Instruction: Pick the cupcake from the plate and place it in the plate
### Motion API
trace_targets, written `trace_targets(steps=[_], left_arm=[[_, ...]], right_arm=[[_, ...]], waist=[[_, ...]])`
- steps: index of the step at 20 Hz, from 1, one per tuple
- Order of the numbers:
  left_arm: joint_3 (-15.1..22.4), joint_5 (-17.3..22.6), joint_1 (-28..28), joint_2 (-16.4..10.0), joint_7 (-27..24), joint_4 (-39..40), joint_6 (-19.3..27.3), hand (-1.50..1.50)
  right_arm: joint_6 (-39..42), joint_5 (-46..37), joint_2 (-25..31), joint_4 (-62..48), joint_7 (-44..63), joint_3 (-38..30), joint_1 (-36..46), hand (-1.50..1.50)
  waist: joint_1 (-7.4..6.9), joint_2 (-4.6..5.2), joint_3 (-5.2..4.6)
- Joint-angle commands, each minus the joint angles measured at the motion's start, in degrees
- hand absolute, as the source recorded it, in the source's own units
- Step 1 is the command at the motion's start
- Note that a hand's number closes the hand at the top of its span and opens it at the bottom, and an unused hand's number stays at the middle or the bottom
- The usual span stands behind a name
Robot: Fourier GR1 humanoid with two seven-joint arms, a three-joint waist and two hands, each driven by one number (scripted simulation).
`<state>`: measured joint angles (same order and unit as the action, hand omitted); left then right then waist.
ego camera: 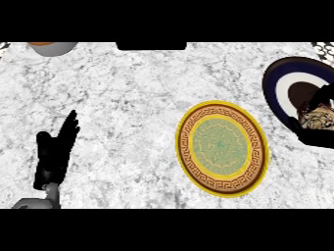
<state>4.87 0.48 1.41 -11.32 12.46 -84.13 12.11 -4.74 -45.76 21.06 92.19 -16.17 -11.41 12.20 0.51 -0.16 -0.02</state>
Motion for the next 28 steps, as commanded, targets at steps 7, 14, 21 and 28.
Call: trace_targets(steps=[7, 14, 21, 28], left_arm=[[-1.5, -0.9, 1.1, 1.7, 0.1, 0.9, -0.9, 0.0], [-0.3, -2.6, 1.0, 3.7, 1.3, -0.2, -0.3, 0.0], [-1.3, -2.1, 1.3, 2.1, 2.2, -1.3, -1.8, 0.0], [-0.3, -3.4, 5.1, 3.6, 2.7, 1.4, -1.5, 0.0]], right_arm=[[2.2, 2.4, 6.6, -17.4, 1.4, -7.5, 12.7, 1.5], [-4.4, -3.1, 9.2, -39.0, -3.5, -6.3, 21.9, 1.5], [4.1, -3.9, 13.4, -54.5, -7.7, -5.1, 26.1, 1.5], [4.0, -7.7, 16.0, -70.3, -16.2, -3.5, 29.7, -1.5]], waist=[[-0.97, 0.27, 0.03], [-1.42, 0.37, 0.05], [-1.85, 0.48, 0.07], [-2.53, 1.06, 0.2]])
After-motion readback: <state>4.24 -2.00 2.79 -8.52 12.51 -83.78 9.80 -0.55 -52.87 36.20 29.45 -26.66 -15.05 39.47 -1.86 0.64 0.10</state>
